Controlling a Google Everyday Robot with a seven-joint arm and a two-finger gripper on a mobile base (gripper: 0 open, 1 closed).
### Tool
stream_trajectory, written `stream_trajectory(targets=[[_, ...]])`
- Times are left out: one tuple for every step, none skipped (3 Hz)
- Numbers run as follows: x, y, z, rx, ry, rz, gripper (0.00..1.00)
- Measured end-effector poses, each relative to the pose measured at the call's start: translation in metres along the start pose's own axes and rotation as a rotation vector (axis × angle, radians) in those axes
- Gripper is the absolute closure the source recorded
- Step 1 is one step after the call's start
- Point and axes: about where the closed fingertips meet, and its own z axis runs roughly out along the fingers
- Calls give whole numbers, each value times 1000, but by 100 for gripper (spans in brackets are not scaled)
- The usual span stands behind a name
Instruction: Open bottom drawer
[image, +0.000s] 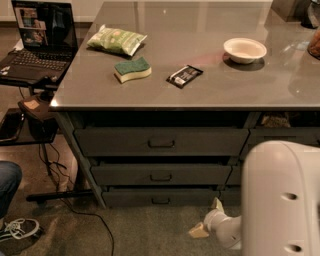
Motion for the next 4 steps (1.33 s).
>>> stream_trajectory(targets=[[0, 0, 19, -73, -78, 160, 0], [-24, -13, 21, -88, -145, 236, 0], [-24, -13, 21, -88, -145, 236, 0], [-37, -15, 53, -114, -114, 132, 0]])
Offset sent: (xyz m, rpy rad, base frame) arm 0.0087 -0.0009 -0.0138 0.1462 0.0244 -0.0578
